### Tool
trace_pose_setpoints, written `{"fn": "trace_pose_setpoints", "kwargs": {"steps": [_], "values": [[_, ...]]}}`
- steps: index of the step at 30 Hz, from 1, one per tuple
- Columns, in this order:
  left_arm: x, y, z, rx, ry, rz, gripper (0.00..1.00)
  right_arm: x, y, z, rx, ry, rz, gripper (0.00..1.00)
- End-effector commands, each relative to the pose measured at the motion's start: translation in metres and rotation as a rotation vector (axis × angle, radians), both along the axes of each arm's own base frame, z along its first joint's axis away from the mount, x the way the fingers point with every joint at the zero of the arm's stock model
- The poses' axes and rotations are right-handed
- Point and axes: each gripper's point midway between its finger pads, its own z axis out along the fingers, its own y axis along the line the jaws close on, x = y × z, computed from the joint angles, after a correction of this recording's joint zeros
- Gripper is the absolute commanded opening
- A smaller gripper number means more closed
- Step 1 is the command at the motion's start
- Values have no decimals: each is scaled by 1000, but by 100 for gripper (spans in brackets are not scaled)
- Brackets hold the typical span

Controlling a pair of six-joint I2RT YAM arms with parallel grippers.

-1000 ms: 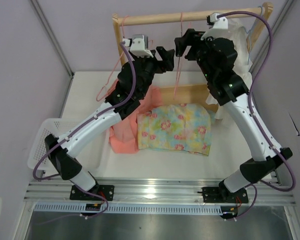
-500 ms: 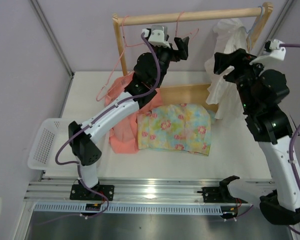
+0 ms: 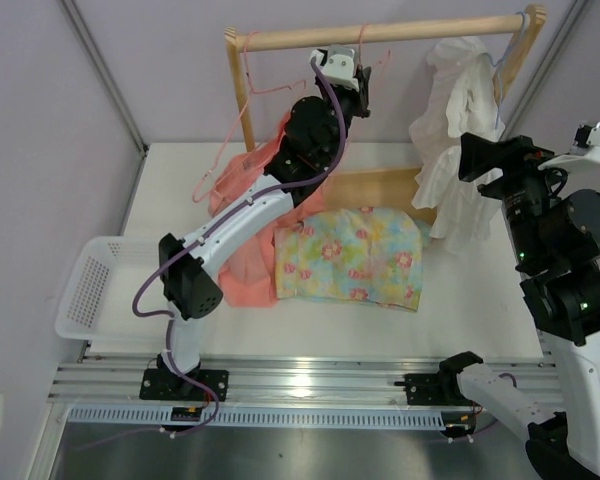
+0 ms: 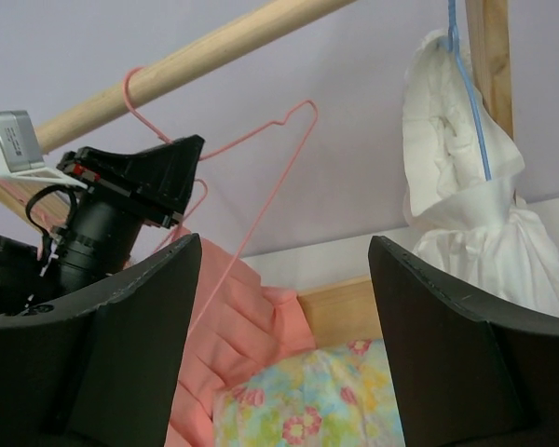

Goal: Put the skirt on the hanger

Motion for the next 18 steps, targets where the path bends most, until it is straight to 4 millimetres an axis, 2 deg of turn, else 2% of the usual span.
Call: {"fn": "trace_pose_setpoints", "kwargs": {"steps": [1, 2, 4, 5, 7, 8, 14, 15, 18], "values": [[-17, 16, 40, -36, -105, -8, 22, 4, 1, -12, -33, 30, -1, 78], [-21, 16, 45, -27, -127, -25, 16, 4, 1, -14, -36, 32, -1, 77], [-28, 18, 57, -42, -169, -42, 11, 4, 0, -15, -40, 35, -2, 77], [-32, 20, 67, -51, -194, -63, 0, 4, 0, -16, -42, 36, -2, 76], [-31, 23, 75, -57, -215, -83, 0, 3, 0, -16, -46, 33, -2, 76], [-38, 22, 87, -70, -245, -124, 0, 3, 0, -17, -53, 34, -1, 75], [-59, 29, 115, -78, -362, -225, 0, 6, 1, -23, -71, 45, -1, 74], [-64, 23, 114, -54, -371, -270, 0, 5, 0, -23, -72, 46, -4, 74], [-70, 22, 112, -19, -365, -322, 0, 4, 0, -22, -72, 40, 2, 74]]}}
